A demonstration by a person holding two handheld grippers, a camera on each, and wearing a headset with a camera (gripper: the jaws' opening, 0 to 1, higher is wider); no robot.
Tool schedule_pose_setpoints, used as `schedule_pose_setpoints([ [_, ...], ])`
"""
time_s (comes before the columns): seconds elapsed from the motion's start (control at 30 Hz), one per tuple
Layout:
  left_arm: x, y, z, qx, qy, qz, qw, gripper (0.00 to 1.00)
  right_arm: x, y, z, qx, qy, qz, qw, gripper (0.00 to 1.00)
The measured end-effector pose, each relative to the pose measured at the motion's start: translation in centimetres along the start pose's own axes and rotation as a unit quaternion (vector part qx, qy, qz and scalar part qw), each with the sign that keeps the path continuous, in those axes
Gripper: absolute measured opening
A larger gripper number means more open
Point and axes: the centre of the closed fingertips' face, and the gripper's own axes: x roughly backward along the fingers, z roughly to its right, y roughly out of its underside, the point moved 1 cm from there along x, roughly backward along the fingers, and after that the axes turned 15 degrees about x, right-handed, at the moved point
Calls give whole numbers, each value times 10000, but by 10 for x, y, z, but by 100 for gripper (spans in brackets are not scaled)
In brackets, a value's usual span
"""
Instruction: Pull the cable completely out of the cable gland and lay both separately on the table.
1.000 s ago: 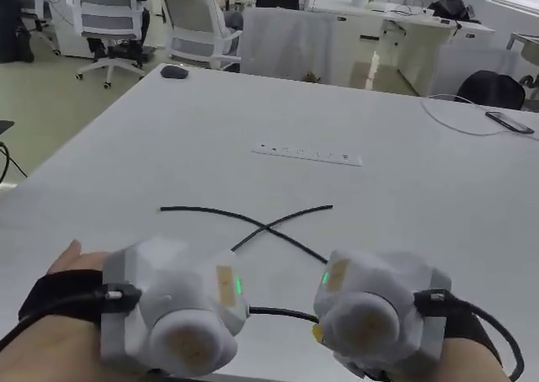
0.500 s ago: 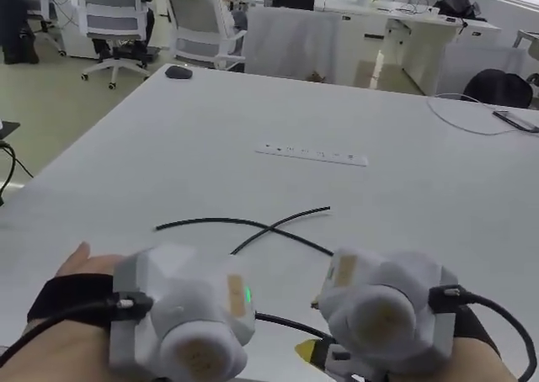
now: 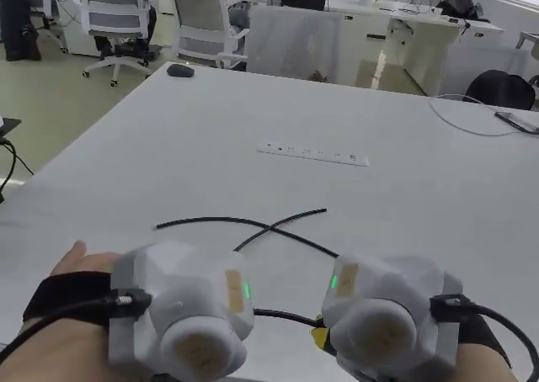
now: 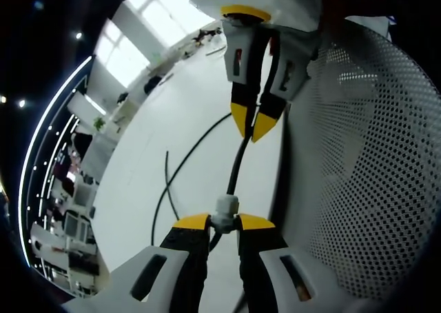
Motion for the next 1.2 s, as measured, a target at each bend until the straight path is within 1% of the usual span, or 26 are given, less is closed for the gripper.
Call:
schedule_pose_setpoints([
  [0.07, 0, 0, 1, -8, 11, -15, 10000, 16, 0, 9, 0, -143, -17, -211, 9997, 5],
  [0.1, 0, 1, 1, -15, 22, -28, 10000, 16, -1, 12, -2, -151, -84, -291, 9994, 5],
  [0.13, -1, 1, 2, -7, 29, -32, 10000, 16, -3, 13, -7, -135, -220, -320, 9992, 5],
  [0.17, 0, 1, 2, -12, 16, -48, 10000, 16, -4, 15, -11, -108, -327, -422, 9985, 6],
  [0.2, 0, 2, 1, -23, 0, -63, 10000, 16, -4, 18, -14, -33, -390, -542, 9978, 10],
  [0.23, 0, 3, 1, -7, 3, -92, 10000, 16, -6, 10, -14, 6, -364, -370, 9987, 16],
  [0.27, 0, 3, 1, -1, 11, -89, 10000, 16, -6, -1, -13, -12, -333, -84, 9994, 22],
  [0.3, 0, 2, 1, -13, 14, -70, 10000, 16, -5, -7, -13, 36, -333, 61, 9994, 25],
  [0.37, 0, 1, 2, -18, 32, -45, 10000, 16, -2, -18, -12, 213, -307, 330, 9988, 23],
  [0.4, 0, 0, 3, -48, 54, -34, 10000, 16, 0, -27, -11, 271, -258, 576, 9976, 24],
  [0.43, 0, 0, 4, -74, 69, -28, 9999, 16, 3, -39, -12, 330, -248, 879, 9953, 25],
  [0.5, 0, -1, 8, -155, 122, -21, 9998, 16, 8, -52, -15, 523, -229, 1190, 9912, 23],
  [0.57, 0, -2, 11, -238, 166, 0, 9996, 16, 10, -56, -18, 649, -277, 1242, 9897, 19],
  [0.6, 0, -3, 12, -265, 185, -1, 9995, 16, 11, -60, -23, 686, -388, 1361, 9876, 13],
  [0.63, -1, -1, 12, -287, 188, -48, 9994, 16, 9, -57, -21, 647, -338, 1265, 9893, 8],
  [0.67, -1, -2, 13, -305, 238, -25, 9992, 16, 8, -54, -19, 740, -276, 1186, 9898, 4],
  [0.77, -1, -5, 13, -232, 239, 48, 9994, 16, 8, -51, -15, 512, -227, 1207, 9911, 4],
  [0.83, -1, -1, 8, -226, 143, -30, 9996, 16, 6, -39, -11, 490, -137, 857, 9950, 4],
  [0.9, -1, -1, 7, -125, 140, -17, 9998, 16, 3, -29, -9, 395, -94, 604, 9974, 4],
  [0.97, 0, 0, 6, -111, 104, -24, 9999, 16, 0, -10, -7, 244, -71, 114, 9996, 4],
  [1.0, 0, 0, 5, -107, 82, -41, 9999, 16, -1, 2, -8, 234, -119, -218, 9994, 4],
  [1.03, 0, 1, 5, -73, 73, -58, 9999, 16, -2, 9, -8, 223, -141, -377, 9989, 4],
  [1.07, 0, 1, 5, -56, 71, -60, 9999, 16, -2, 12, -8, 186, -158, -447, 9987, 4],
  [1.13, 0, 0, 4, -52, 66, -51, 10000, 16, -4, 8, -11, 116, -272, -330, 9990, 5],
  [1.17, 0, 2, 3, -93, 35, -87, 9999, 16, -3, 3, -12, 176, -298, -230, 9991, 6],
  [1.2, 0, 2, 3, -103, 39, -95, 9999, 16, -3, -5, -13, 219, -292, -32, 9993, 9],
])
